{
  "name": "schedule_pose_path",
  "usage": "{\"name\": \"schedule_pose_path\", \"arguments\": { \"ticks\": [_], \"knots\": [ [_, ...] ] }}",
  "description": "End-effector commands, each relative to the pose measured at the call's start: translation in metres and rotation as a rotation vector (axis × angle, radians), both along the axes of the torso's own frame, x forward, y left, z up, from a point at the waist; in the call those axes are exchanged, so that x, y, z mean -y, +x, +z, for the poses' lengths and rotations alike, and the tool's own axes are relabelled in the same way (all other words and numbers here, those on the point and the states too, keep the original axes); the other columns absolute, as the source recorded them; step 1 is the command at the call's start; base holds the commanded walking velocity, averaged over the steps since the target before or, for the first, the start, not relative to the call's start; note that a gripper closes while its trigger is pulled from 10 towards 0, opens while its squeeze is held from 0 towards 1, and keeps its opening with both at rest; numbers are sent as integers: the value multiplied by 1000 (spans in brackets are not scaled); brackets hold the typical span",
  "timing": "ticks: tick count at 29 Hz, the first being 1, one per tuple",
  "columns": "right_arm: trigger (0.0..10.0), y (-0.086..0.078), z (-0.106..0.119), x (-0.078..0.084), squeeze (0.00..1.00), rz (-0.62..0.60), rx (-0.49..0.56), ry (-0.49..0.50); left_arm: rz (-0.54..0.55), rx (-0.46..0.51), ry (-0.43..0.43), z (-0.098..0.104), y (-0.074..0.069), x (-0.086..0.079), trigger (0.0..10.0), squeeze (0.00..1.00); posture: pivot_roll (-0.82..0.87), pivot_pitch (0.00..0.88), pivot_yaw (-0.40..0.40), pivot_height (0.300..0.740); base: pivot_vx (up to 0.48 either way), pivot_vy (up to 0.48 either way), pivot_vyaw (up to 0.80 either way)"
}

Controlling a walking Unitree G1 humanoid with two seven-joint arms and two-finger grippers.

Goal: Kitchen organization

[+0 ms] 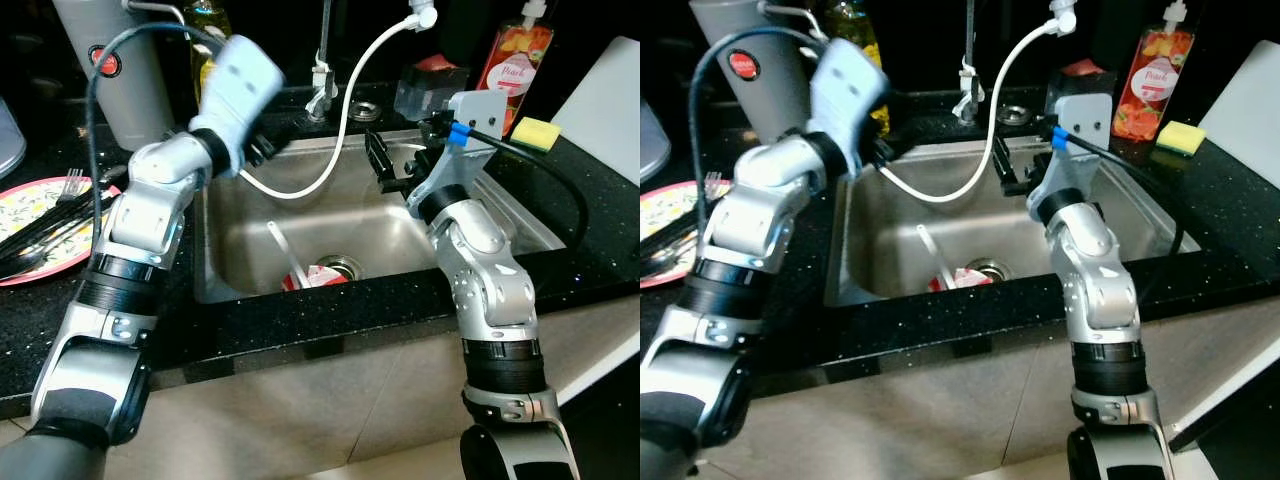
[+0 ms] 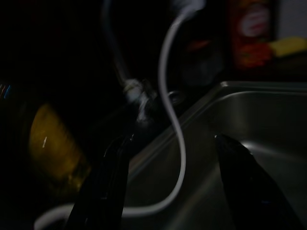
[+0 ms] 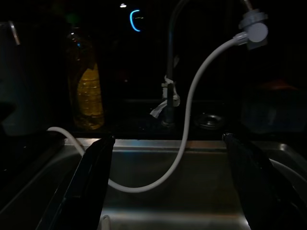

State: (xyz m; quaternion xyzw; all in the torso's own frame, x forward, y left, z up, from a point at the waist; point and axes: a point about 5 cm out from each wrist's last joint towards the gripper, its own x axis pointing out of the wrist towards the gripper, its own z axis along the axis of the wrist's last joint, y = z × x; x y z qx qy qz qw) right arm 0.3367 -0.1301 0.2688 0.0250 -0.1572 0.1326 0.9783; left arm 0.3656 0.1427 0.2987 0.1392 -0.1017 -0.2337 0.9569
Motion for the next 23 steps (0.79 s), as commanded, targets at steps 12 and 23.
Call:
{"name": "schedule_pose_path", "arguments": {
  "ticks": [12,23],
  "knots": [
    [10000,-2,-3,-7,0,24,-9,14,350,-216,-178,-34,-23,-40,10000,0,67,0,-1,740,0,0,0],
    [10000,-1,-4,-6,0,13,-12,15,804,-281,-230,-47,-30,-101,10000,0,68,0,2,740,0,0,0]
  ]
}}
